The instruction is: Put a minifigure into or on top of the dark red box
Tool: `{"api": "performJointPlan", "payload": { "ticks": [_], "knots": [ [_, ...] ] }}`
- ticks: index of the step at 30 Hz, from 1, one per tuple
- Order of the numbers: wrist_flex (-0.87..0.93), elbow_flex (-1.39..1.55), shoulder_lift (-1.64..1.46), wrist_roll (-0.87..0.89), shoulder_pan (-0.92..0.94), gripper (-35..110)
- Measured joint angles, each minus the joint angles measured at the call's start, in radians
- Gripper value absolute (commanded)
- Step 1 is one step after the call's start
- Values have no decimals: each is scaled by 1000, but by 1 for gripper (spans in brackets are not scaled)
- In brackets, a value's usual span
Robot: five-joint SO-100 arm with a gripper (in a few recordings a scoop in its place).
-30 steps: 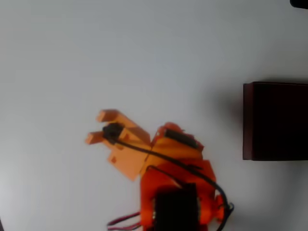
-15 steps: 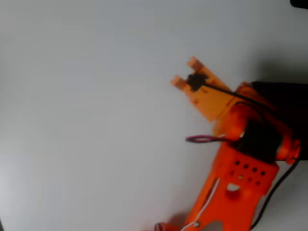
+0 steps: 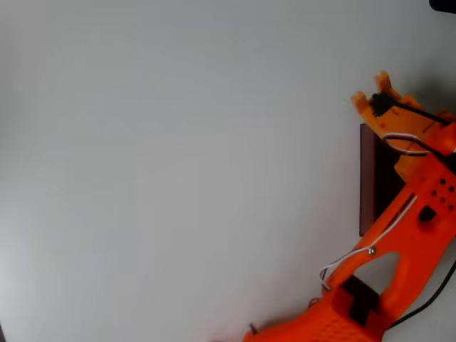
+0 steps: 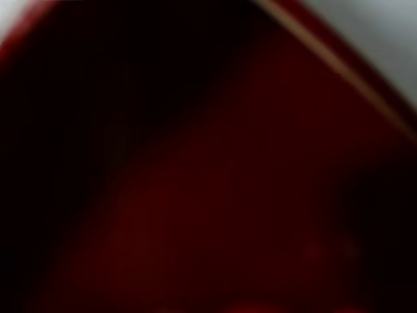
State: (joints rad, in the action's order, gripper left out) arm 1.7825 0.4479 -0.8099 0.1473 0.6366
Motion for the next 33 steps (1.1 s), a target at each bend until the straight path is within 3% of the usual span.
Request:
{"api": "performJointPlan", "payload": {
  "ticks": [4,16,33],
  "knots": [
    [8,-49,51,-14,37,20],
    [8,28,41,-9,34,24],
    [8,721,-761,61,-252,24]
  ]
}}
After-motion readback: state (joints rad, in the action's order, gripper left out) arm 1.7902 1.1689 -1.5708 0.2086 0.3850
